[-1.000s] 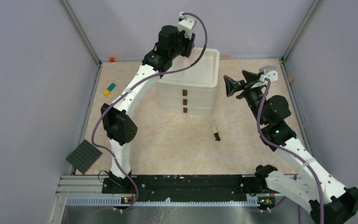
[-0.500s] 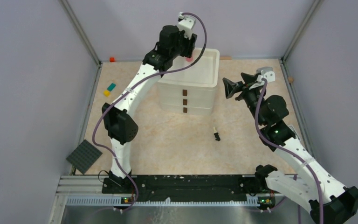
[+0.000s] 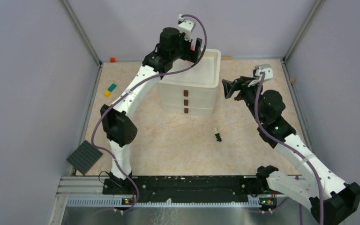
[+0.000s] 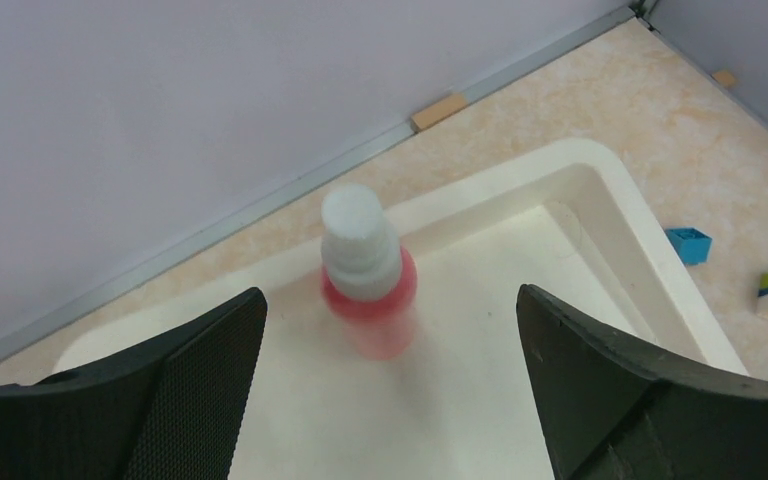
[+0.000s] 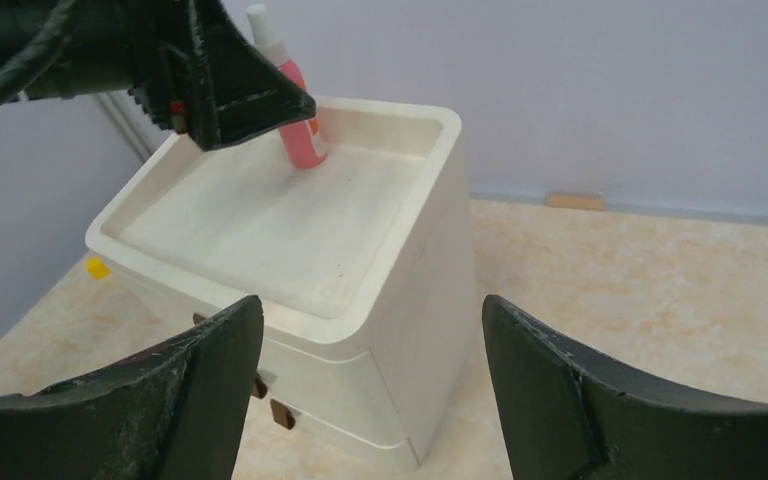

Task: Organize the makeup
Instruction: Reset both arms

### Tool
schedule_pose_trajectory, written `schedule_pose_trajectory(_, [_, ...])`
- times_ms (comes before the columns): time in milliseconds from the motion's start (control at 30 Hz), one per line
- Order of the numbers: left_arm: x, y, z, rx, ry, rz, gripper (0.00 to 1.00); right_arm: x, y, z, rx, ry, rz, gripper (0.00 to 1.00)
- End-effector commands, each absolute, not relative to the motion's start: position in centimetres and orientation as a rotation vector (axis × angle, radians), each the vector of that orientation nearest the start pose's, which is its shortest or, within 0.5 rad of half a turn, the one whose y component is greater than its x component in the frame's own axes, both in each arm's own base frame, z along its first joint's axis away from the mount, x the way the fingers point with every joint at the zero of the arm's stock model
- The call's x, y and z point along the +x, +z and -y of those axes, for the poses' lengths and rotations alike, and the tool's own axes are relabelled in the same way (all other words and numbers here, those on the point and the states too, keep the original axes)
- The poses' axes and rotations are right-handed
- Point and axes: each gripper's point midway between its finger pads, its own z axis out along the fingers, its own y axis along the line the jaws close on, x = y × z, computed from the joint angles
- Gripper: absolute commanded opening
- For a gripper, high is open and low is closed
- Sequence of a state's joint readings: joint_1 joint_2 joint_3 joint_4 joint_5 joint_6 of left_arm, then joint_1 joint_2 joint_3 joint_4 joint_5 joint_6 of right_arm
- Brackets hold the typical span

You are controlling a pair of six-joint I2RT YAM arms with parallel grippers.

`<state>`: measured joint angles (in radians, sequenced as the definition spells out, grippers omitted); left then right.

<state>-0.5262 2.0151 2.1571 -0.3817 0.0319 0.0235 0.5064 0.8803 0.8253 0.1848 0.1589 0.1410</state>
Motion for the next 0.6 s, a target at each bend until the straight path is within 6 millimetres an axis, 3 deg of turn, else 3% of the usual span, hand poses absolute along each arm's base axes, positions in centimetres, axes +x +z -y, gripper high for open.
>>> schedule_pose_trajectory(0, [47.4, 39.4, 29.3, 0.465, -0.487, -1.685, 0.99, 32.5, 35.8, -14.8, 0.023, 0.457, -1.596, 0.84])
schedule_pose_trajectory(133, [43.8, 39.7, 27.0, 0.416, -0.501, -1.649, 0.99, 32.6, 32.6, -15.2, 0.104, 0.466, -1.783, 0.88])
schedule_pose_trajectory(400, [36.1, 40.9, 22.1, 0.378, -0.502, -1.614, 0.99, 31.6, 25.3, -14.5, 0.214, 0.423, -1.982, 0.90])
schedule_pose_trajectory(467, [34.6, 40.0, 21.0, 0.369, -0.491, -1.642, 0.99, 31.1, 23.9, -14.1, 0.199, 0.389, -2.022, 0.91])
schedule_pose_trajectory(567, [33.2, 36.5, 18.1, 0.292, -0.394, -1.755, 0.99, 30.6, 22.5, -13.3, 0.176, 0.316, -2.080, 0.91])
